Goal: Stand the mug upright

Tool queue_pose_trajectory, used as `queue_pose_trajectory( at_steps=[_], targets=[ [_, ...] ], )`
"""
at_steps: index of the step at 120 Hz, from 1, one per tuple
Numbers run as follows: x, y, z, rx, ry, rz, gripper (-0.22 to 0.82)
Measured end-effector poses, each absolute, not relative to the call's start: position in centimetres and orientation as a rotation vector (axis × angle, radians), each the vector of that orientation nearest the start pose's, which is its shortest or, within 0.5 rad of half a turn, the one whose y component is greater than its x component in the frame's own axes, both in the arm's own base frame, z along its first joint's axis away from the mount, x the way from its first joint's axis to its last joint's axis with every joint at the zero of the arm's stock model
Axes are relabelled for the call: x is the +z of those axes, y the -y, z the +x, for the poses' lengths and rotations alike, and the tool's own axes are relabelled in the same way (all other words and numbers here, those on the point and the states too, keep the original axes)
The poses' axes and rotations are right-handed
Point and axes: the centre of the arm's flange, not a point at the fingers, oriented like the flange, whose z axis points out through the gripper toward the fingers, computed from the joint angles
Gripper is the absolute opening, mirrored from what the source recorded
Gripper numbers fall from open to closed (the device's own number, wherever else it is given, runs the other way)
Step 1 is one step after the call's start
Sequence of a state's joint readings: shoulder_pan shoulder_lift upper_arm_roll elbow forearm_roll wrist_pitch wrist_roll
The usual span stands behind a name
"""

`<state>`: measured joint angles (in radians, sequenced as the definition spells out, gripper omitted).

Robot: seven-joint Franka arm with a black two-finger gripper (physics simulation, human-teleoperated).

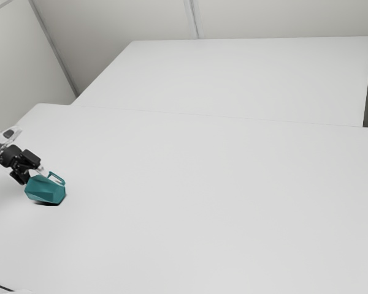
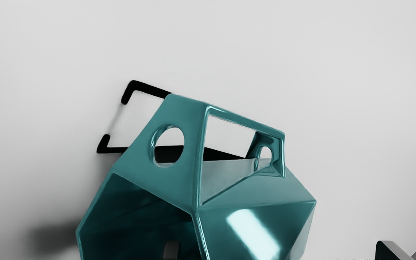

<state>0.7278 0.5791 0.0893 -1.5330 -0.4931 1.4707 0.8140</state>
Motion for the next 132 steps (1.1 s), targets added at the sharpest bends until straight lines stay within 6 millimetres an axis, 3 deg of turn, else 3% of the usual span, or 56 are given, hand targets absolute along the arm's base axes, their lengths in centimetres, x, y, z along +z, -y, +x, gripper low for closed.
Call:
queue_pose_trajectory(
  at_steps=[20, 29, 55, 79, 95, 108, 120, 132],
  targets=[
    [29.7, -40.8, 47.8, -0.141, -0.111, 2.379, 0.19],
    [30.0, -40.7, 48.0, -0.138, -0.101, 2.386, 0.06],
    [32.8, -39.0, 49.6, -0.119, -0.045, 2.424, -0.11],
    [34.7, -36.6, 50.5, -0.125, -0.022, 2.445, -0.13],
    [37.2, -31.4, 51.2, -0.127, 0.026, 2.521, -0.14],
    [38.9, -26.4, 53.6, -0.131, 0.108, 2.669, -0.15],
    [39.5, -22.0, 55.2, -0.119, 0.176, 2.815, -0.16],
    [39.7, -18.0, 55.5, -0.085, 0.207, 2.932, -0.16]
  ],
)
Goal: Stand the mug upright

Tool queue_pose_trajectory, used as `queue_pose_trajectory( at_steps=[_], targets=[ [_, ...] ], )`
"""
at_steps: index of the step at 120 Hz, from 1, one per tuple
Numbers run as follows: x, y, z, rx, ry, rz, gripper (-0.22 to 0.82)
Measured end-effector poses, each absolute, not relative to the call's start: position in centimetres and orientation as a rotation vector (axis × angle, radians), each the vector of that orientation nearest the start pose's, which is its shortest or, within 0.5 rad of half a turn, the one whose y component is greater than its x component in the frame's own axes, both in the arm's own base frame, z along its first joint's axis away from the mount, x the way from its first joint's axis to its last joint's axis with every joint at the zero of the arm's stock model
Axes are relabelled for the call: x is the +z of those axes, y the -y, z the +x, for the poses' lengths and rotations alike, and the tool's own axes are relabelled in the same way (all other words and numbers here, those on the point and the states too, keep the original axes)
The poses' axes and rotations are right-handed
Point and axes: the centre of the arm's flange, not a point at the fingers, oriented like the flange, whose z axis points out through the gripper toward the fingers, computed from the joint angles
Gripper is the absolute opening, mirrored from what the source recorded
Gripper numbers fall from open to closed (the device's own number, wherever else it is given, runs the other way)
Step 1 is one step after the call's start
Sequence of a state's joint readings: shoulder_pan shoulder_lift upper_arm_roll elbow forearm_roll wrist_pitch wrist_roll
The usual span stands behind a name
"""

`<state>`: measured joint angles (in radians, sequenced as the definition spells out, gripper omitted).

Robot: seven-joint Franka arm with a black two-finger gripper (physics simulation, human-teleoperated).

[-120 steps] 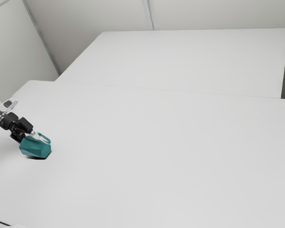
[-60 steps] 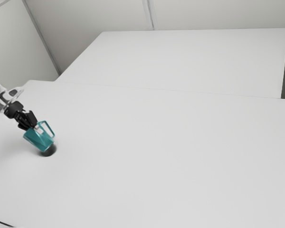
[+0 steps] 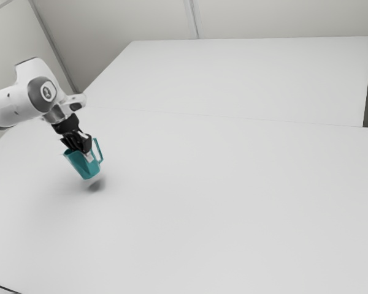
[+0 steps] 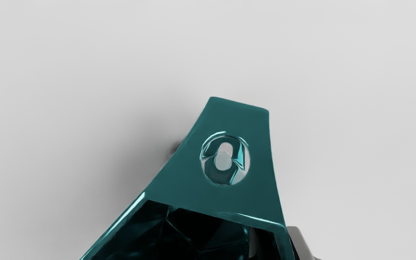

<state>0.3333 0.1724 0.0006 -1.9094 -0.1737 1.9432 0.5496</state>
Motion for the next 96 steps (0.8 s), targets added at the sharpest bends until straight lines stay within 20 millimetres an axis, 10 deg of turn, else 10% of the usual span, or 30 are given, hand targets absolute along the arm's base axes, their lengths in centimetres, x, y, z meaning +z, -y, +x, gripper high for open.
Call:
queue_pose_trajectory(
  at_steps=[96],
  targets=[
    [36.6, 0.7, 54.2, -0.023, 0.354, -3.132, -0.17]
  ],
)
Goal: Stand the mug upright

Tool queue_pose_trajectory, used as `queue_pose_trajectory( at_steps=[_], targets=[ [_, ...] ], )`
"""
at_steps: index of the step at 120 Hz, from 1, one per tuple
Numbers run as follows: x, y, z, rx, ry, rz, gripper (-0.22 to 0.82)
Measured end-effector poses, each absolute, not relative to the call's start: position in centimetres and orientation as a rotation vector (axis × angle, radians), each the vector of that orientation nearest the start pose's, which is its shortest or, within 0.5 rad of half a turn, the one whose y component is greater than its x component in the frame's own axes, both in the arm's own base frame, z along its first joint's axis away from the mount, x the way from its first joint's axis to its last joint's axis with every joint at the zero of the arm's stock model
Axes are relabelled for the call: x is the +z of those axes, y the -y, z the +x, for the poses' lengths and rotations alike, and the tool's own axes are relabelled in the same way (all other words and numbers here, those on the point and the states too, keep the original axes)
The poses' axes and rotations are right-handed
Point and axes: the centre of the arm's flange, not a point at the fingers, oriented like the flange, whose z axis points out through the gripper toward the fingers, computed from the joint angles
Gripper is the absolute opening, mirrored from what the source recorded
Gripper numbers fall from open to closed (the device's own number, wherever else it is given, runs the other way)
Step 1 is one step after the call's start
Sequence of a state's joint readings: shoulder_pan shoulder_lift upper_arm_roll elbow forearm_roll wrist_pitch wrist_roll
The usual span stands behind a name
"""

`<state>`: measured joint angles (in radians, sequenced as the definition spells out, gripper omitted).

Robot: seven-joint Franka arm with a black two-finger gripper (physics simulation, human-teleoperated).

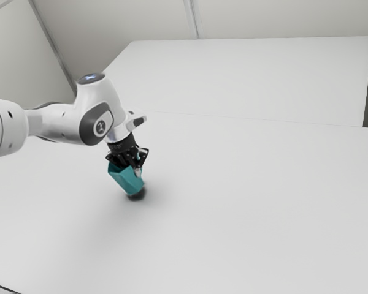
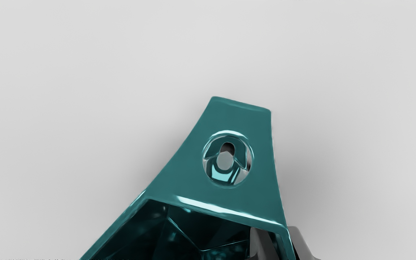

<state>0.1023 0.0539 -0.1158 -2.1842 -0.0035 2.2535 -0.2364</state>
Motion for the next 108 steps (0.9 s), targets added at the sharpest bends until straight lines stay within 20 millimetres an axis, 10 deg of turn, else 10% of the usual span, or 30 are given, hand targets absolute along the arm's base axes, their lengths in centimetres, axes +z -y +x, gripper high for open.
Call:
queue_pose_trajectory(
  at_steps=[22, 60, 108],
  targets=[
    [35.0, -4.7, 54.5, -0.007, 0.672, -3.067, -0.17],
    [33.8, -3.1, 54.8, 0.009, 0.848, -3.021, -0.17],
    [37.0, -2.2, 54.4, -0.048, 0.913, -2.984, 0.46]
  ],
)
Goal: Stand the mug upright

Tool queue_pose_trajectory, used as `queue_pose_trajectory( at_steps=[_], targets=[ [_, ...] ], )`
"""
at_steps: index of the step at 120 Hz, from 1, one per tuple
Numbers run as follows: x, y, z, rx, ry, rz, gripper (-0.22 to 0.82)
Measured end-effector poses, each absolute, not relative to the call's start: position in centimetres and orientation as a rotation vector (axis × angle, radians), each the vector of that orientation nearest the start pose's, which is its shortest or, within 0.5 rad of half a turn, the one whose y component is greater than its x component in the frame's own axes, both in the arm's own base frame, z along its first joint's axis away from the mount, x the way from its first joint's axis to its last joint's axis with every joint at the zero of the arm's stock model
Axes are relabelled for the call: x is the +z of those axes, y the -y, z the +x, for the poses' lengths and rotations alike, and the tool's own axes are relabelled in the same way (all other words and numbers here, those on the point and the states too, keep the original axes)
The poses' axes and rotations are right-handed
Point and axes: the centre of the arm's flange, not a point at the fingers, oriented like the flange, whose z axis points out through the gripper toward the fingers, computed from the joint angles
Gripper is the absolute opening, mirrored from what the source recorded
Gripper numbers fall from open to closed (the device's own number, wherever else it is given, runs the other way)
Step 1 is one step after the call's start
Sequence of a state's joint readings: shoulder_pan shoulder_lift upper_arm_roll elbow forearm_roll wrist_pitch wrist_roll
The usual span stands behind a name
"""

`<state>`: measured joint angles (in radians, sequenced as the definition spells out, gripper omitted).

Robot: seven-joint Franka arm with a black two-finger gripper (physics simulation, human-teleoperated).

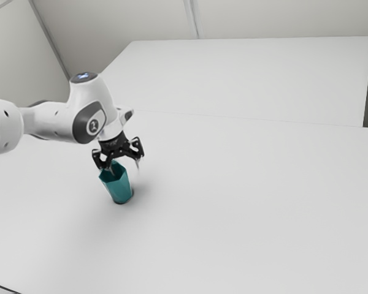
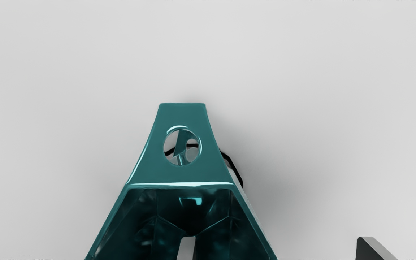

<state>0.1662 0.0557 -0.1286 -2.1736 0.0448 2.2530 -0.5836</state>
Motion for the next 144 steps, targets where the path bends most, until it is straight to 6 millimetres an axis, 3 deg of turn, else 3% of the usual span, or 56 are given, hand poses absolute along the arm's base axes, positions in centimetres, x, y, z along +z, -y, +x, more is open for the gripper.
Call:
queue_pose_trajectory(
  at_steps=[27, 54, 94, 144],
  targets=[
    [42.2, -1.7, 53.4, -0.107, 0.935, -2.969, 0.56],
    [48.6, 0.4, 55.3, -0.204, 0.797, -3.005, 0.59],
    [58.0, -1.0, 55.9, -0.220, 0.619, -2.969, 0.60],
    [58.2, -0.8, 54.9, -0.077, 0.471, -2.969, 0.60]
  ],
)
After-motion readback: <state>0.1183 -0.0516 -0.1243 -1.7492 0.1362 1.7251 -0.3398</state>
